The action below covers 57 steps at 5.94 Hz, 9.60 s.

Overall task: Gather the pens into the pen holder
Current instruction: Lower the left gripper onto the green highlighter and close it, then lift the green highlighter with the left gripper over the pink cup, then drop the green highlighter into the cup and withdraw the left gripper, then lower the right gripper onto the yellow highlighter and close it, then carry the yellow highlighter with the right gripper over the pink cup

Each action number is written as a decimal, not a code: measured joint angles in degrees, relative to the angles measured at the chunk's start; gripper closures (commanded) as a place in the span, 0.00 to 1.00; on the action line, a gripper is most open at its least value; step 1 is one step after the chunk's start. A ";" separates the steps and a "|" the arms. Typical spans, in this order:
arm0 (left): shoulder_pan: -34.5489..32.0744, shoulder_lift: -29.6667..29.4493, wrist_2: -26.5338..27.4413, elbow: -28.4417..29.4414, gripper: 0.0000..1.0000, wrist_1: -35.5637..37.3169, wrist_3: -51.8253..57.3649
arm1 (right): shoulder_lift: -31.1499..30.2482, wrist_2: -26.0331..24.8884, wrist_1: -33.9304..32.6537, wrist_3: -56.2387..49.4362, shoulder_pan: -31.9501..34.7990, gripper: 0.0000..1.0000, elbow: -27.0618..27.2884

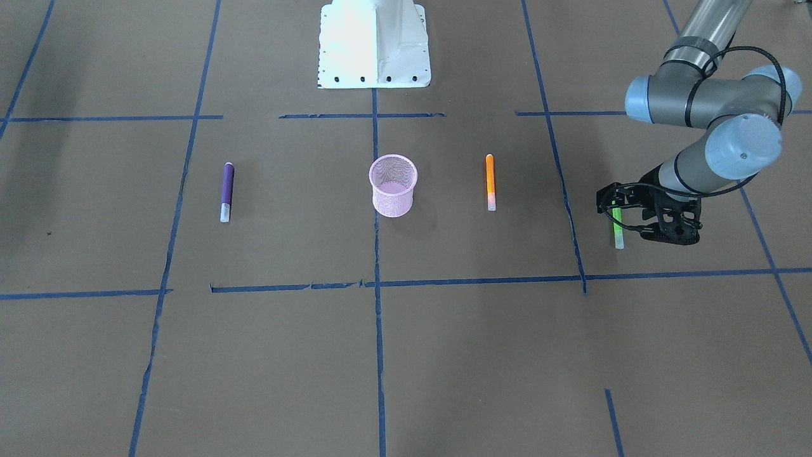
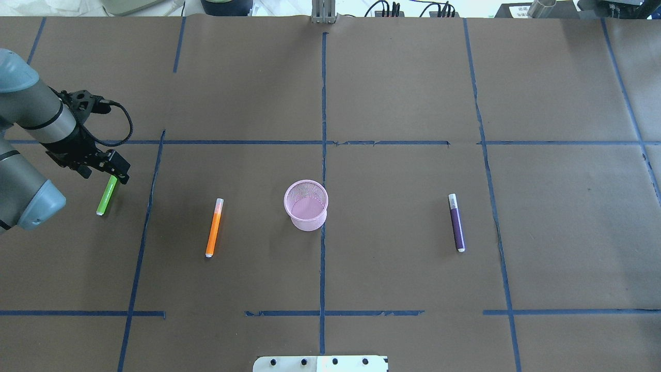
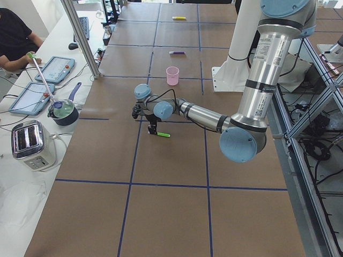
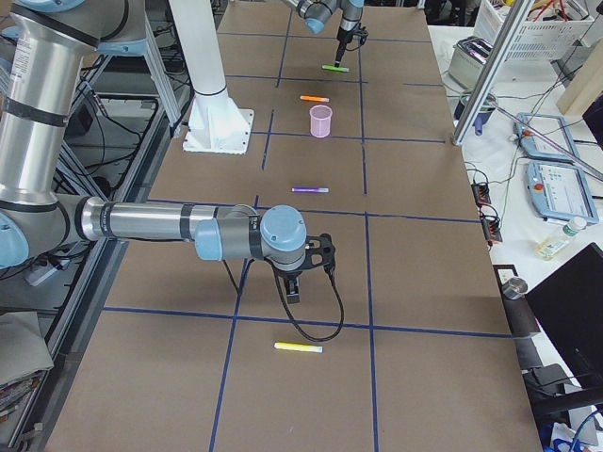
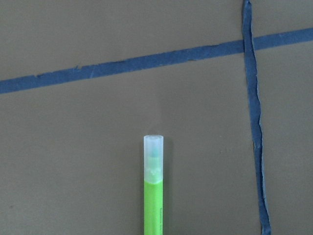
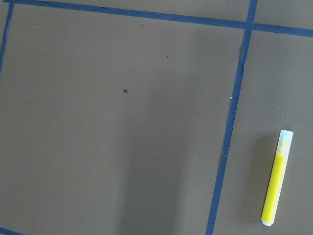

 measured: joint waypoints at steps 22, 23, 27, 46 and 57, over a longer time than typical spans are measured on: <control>35.74 -18.52 65.80 -16.99 0.40 -14.92 -22.54 | 0.39 0.74 2.00 -0.56 -0.76 0.00 -0.36; 36.02 -18.56 66.24 -15.89 0.00 -15.33 -22.87 | 0.40 0.75 2.03 -0.61 -0.79 0.00 -0.34; 33.97 -17.76 56.38 -16.43 0.00 -20.32 -22.76 | 0.41 0.08 1.88 0.00 -1.29 0.00 -0.97; 6.48 6.87 8.22 -26.23 0.00 -19.84 -19.51 | 13.78 -8.07 22.14 9.59 -9.31 1.00 -37.59; 6.74 6.46 8.30 -26.27 0.00 -19.81 -19.28 | 14.69 -29.67 51.23 57.40 -40.11 1.00 2.66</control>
